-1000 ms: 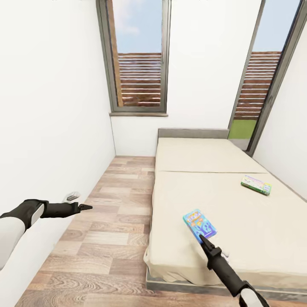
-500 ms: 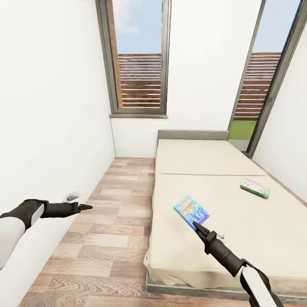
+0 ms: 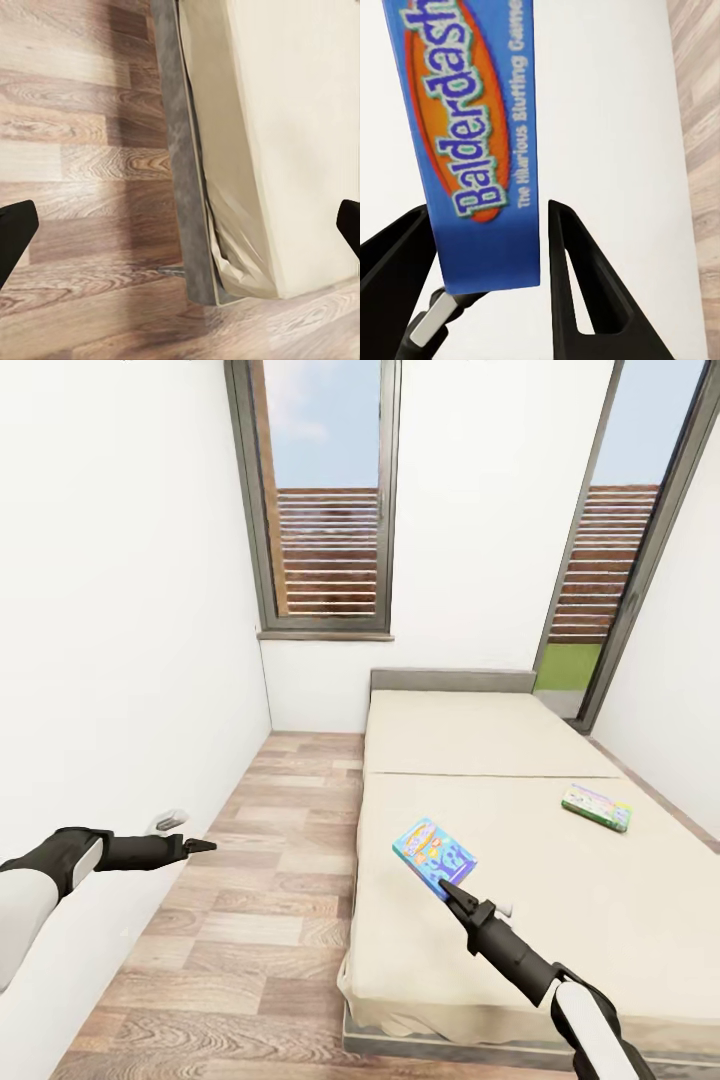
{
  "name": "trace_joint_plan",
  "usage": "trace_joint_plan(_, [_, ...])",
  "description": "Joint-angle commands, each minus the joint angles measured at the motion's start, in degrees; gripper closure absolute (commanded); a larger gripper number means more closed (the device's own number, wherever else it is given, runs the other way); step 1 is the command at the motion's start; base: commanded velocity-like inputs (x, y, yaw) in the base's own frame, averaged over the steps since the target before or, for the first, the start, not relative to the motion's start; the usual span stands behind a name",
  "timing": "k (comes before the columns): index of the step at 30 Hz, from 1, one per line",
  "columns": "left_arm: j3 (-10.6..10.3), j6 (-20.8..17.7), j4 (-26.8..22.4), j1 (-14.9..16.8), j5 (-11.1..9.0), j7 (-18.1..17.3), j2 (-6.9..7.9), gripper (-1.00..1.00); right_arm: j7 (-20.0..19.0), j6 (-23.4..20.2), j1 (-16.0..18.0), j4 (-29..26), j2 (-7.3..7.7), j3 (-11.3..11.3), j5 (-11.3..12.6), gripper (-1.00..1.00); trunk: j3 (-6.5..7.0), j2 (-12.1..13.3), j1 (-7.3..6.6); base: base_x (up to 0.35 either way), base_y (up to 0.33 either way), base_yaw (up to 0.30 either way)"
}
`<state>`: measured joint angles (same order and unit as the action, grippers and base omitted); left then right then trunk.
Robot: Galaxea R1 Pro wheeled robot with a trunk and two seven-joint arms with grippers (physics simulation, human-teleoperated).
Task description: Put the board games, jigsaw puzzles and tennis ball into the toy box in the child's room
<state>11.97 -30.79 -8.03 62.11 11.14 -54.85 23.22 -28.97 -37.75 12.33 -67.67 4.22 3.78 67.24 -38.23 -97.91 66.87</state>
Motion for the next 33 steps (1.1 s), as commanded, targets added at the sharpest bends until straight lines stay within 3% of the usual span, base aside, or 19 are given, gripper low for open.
trace_joint_plan(1, [0.45,-0.40,-0.06,0.03,0.55,-0.26,-0.02,-1.00,0.07,-0.41,0.04,0.00,0.00,0.08,0.17,1.00,0.13,0.39,-0.23,0.000,0.000,0.000])
trace_joint_plan(15, [0.56,-0.86,-0.06,0.03,0.56,-0.50,-0.02,-1.00,0.94,-0.50,0.06,-0.77,0.64,0.52,0.32,1.00,2.64,6.00,-3.31,0.000,0.000,0.000])
trace_joint_plan(20, [0.63,-3.66,-0.09,0.03,0.56,-0.52,-0.10,-1.00,2.93,-0.76,0.06,-1.00,0.84,0.92,0.19,1.00,3.54,8.01,-4.40,0.000,0.000,0.000])
trace_joint_plan(33, [0.65,-5.45,-0.16,0.03,0.69,-0.46,-0.93,-1.00,2.93,-0.34,0.06,-1.06,0.65,0.97,0.18,1.00,5.87,13.22,-7.26,0.000,0.000,0.000])
